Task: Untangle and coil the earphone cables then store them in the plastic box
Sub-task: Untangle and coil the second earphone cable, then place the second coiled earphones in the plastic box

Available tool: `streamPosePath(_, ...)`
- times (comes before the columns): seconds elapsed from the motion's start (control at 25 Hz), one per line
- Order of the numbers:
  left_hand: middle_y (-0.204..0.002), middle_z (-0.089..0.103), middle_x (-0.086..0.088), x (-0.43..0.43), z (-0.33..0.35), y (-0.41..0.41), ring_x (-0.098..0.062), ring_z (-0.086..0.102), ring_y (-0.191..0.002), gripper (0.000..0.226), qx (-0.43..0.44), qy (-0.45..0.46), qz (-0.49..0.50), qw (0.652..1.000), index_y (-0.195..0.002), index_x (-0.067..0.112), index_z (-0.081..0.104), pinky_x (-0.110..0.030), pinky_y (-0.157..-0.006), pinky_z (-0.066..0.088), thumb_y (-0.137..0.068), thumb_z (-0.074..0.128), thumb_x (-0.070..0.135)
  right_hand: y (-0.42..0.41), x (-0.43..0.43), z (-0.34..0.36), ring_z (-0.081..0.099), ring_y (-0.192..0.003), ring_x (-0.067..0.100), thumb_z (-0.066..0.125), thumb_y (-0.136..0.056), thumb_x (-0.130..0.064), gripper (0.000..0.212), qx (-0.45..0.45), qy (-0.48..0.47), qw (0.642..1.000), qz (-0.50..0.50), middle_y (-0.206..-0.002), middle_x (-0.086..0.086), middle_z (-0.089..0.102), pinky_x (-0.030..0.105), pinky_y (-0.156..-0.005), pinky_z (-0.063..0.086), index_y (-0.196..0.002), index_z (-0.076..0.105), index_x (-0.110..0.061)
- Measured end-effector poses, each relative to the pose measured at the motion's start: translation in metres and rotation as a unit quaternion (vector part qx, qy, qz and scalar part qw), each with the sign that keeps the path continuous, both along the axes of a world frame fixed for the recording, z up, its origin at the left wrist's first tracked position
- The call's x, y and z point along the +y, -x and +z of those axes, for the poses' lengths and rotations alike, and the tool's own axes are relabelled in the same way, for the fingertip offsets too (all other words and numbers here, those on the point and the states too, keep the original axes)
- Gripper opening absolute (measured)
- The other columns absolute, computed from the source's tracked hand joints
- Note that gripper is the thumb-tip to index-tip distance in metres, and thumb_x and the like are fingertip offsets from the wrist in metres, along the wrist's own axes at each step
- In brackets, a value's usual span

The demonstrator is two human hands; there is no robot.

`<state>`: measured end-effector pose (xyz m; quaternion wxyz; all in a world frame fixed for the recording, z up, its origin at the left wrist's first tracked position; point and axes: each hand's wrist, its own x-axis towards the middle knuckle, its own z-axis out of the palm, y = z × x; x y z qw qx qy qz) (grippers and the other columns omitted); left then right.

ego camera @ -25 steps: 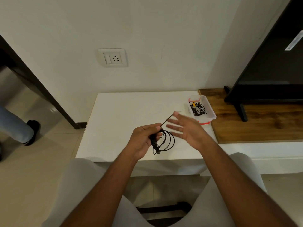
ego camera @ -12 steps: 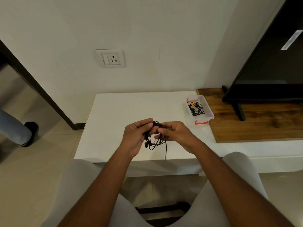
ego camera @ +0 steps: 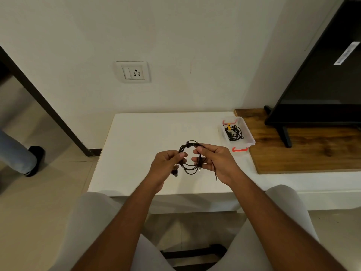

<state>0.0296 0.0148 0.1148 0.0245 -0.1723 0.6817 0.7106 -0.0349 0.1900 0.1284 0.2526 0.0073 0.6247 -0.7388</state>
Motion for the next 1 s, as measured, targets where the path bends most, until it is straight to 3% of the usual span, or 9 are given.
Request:
streamPosePath(0.16, -0.099, 0.075, -0.009, 0.010, 0.003, 0.000, -0.030, 0.073, -0.089, 0.019, -0.014, -0.028, -0.028, 0.999, -0.108, 0.007, 0.059, -0.043, -0.081, 0.056, -0.101, 0.050, 0.023, 0.000, -0.002, -0.001, 0.073, -0.081, 0.030, 0.064, -0.091, -0.008, 0.017, 0.004, 0.014, 0.999, -0.047, -0.097, 0.013, 0.074, 0.035, -0.070, 0.061, -0.105, 0.073, -0.010)
streamPosePath(0.4, -0.104, 0.073, -0.015, 0.024, 0.006, 0.002, -0.041, 0.073, -0.079, 0.013, 0.002, -0.081, 0.003, 0.997, -0.113, 0.010, 0.048, -0.047, -0.074, 0.059, -0.104, 0.043, 0.018, -0.005, -0.010, -0.008, 0.071, -0.090, 0.022, 0.067, -0.091, -0.014, 0.015, 0.009, 0.004, 0.992, -0.122, -0.094, 0.007, 0.075, 0.033, -0.076, 0.058, -0.103, 0.074, -0.017)
streamPosePath(0.56, -0.100, 0.074, -0.014, 0.023, 0.006, 0.004, -0.038, 0.073, -0.076, 0.013, 0.008, -0.069, 0.042, 0.997, -0.114, 0.013, 0.050, -0.043, -0.066, 0.059, -0.104, 0.043, 0.018, -0.011, -0.011, -0.011, 0.071, -0.097, 0.034, 0.065, -0.093, -0.022, 0.022, -0.071, 0.010, 0.995, -0.072, -0.108, 0.012, 0.074, 0.040, -0.073, 0.060, -0.114, 0.071, -0.016)
streamPosePath(0.68, -0.100, 0.074, -0.012, 0.025, 0.006, 0.010, -0.034, 0.073, -0.077, 0.015, -0.003, -0.054, 0.069, 0.996, -0.116, 0.013, 0.051, -0.035, -0.058, 0.056, -0.104, 0.043, 0.017, -0.009, -0.005, -0.005, 0.071, -0.097, 0.038, 0.059, -0.097, -0.024, 0.028, -0.083, 0.038, 0.996, -0.015, -0.110, 0.015, 0.073, 0.046, -0.083, 0.059, -0.122, 0.065, -0.013)
streamPosePath(0.8, -0.108, 0.070, -0.018, 0.033, 0.008, 0.026, -0.039, 0.073, -0.081, 0.012, -0.009, -0.070, 0.069, 0.995, -0.111, 0.015, 0.053, -0.039, -0.062, 0.058, -0.103, 0.044, 0.017, 0.001, 0.014, 0.003, 0.067, -0.106, 0.039, 0.054, -0.100, -0.027, 0.032, -0.078, 0.065, 0.995, 0.024, -0.117, 0.017, 0.070, 0.051, -0.093, 0.054, -0.124, 0.060, -0.007)
streamPosePath(1.0, -0.098, 0.073, -0.016, 0.061, 0.024, 0.055, -0.034, 0.072, -0.064, 0.014, 0.003, -0.079, 0.026, 0.997, -0.114, 0.007, 0.049, -0.034, -0.055, 0.057, -0.103, 0.042, 0.013, 0.025, 0.053, 0.004, 0.067, -0.107, 0.040, 0.058, -0.096, -0.015, 0.030, -0.061, 0.051, 0.996, -0.031, -0.120, 0.020, 0.068, 0.051, -0.094, 0.054, -0.121, 0.063, 0.001)
